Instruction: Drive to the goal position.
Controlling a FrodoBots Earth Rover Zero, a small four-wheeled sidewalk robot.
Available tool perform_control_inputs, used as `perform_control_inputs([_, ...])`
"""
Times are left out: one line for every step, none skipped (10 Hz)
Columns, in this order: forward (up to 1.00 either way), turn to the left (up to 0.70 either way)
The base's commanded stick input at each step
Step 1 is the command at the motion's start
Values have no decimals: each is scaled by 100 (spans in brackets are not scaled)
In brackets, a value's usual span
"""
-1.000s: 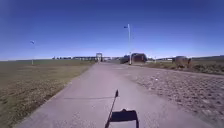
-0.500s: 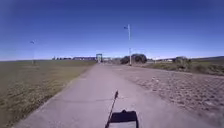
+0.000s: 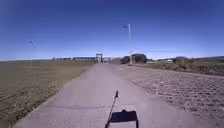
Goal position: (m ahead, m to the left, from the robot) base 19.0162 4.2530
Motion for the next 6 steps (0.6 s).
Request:
perform_control_inputs([70,0])
perform_control_inputs([70,0])
perform_control_inputs([70,0])
perform_control_inputs([70,0])
perform_control_inputs([70,0])
perform_control_inputs([70,0])
